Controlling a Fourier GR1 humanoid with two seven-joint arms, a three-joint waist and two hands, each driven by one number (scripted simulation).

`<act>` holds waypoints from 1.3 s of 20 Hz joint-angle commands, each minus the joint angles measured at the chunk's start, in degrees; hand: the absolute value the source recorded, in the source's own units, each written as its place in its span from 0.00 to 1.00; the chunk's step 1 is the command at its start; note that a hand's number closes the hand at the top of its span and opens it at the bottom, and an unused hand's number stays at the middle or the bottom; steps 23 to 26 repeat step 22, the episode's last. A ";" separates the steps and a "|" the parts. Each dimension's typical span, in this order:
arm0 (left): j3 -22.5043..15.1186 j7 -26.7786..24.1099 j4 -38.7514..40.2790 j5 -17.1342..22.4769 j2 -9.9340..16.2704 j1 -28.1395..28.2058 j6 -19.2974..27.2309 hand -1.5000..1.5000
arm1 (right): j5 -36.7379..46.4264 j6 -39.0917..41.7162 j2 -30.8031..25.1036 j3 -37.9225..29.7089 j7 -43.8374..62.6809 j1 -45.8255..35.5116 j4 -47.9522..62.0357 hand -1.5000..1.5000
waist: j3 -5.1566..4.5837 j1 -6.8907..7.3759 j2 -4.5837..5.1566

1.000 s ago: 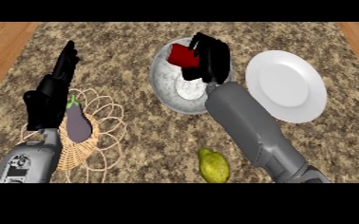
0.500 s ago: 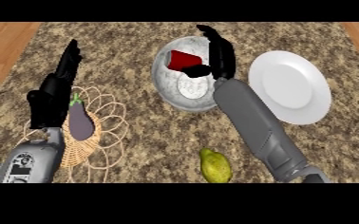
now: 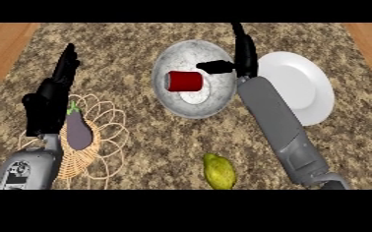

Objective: Pick the can from the plate and place it in the bowl

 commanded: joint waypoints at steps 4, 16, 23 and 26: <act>0.94 0.55 -2.87 -0.11 -0.02 3.47 -0.15 0.50 | -5.10 10.77 -3.35 -0.52 -1.83 13.08 -15.14 0.00 | -0.04 -1.87 -0.83; 0.42 -2.15 -0.81 -2.64 -2.31 2.84 0.76 0.50 | -9.09 23.73 -9.74 1.82 -2.68 38.28 -44.01 0.00 | -0.04 -1.25 -0.43; 3.67 -0.83 0.52 -0.78 -0.98 -0.38 -2.59 0.50 | -6.84 25.14 -7.61 2.91 -0.82 43.48 -50.59 0.00 | -0.04 -1.11 -0.39; 3.67 -0.83 0.52 -0.78 -0.98 -0.38 -2.59 0.50 | -6.84 25.14 -7.61 2.91 -0.82 43.48 -50.59 0.00 | -0.04 -1.11 -0.39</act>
